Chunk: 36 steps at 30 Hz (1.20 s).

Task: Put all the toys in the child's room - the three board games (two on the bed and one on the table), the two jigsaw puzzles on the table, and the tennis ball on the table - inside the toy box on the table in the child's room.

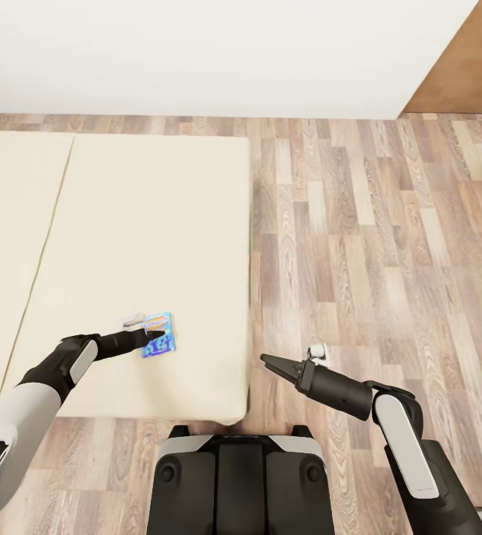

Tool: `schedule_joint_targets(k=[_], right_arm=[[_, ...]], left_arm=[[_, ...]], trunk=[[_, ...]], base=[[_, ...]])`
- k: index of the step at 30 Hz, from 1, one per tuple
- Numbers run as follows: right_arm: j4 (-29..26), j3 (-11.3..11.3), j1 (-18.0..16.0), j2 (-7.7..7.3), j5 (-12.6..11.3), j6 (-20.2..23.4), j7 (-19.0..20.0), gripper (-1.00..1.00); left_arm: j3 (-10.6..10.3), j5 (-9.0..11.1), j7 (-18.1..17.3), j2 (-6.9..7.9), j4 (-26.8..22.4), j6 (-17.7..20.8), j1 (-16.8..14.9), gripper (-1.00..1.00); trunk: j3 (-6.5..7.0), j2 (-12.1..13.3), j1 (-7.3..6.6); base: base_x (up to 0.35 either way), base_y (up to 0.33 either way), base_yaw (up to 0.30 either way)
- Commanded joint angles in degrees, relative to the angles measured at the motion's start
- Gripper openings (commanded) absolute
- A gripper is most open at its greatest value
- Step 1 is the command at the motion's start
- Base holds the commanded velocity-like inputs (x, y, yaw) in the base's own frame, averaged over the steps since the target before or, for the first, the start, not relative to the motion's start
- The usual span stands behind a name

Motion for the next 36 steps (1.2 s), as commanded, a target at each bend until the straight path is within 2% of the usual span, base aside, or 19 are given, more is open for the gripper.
schedule_joint_targets(k=[1, 36], right_arm=[[0.0, 0.0, 0.0, -0.01, 0.3, 0.2, 0.4, 1.00], [0.0, 0.0, 0.0, 0.05, 0.3, 0.2, 0.4, 1.00]], left_arm=[[-0.2, 0.6, 0.0, 0.05, -0.1, 0.4, 0.0, 1.00], [-0.2, 0.7, 0.0, 0.05, -0.1, 0.4, 0.0, 1.00]], trunk=[[-0.06, -0.1, 0.03], [-0.06, -0.1, 0.03]], base=[[-0.032, -0.148, 0.000], [-0.002, -0.011, 0.000]])
